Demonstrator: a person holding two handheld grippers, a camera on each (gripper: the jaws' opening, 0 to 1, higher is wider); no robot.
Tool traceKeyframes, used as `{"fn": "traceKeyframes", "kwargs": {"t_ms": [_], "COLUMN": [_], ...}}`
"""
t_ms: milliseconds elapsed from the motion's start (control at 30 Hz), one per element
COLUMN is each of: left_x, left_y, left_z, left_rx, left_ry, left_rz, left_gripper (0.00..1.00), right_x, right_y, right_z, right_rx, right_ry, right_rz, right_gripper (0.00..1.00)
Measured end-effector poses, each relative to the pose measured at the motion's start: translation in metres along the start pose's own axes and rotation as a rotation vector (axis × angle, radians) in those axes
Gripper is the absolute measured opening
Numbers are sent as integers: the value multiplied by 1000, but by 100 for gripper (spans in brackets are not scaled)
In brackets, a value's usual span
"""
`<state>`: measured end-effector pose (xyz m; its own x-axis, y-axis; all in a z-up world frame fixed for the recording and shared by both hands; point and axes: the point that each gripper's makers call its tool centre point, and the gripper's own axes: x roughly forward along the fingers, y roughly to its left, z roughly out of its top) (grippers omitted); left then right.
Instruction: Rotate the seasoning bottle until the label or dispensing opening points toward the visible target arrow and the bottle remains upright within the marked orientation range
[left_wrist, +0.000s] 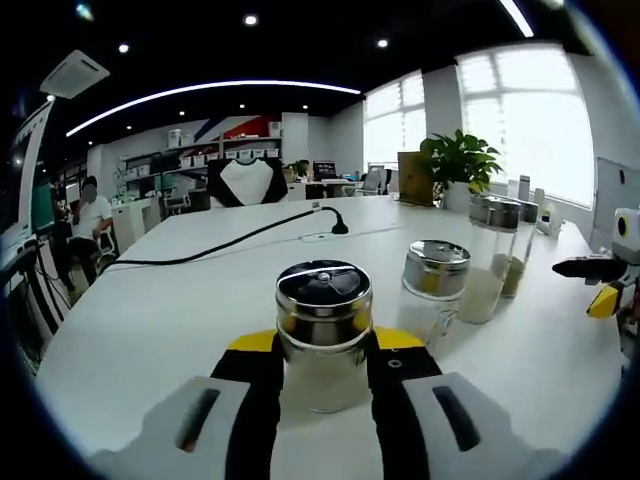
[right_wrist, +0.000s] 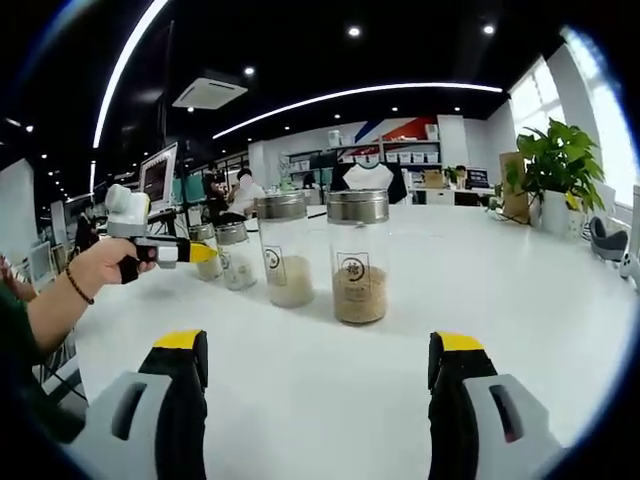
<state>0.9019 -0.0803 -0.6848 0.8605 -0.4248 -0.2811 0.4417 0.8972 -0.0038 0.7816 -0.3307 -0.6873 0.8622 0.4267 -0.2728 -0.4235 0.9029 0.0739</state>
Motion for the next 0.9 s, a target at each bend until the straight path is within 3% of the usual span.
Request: {"fn": "traceKeyframes", "kwargs": {"t_ms": [500,900], "left_x": [-4,-5], "left_y": [-4,-11], "left_z": [-1,0], "left_rx": [45,84], "left_ry": [-7,-25], "left_rz": [-123,-292], "left_gripper": [34,34], "right_x": [0,-1], "right_y": [0,0], "right_z": [-1,-1], "right_rx": [10,5], "right_ry": [-1,5], "right_rz": [0,-4], "right_gripper": [93,93]}}
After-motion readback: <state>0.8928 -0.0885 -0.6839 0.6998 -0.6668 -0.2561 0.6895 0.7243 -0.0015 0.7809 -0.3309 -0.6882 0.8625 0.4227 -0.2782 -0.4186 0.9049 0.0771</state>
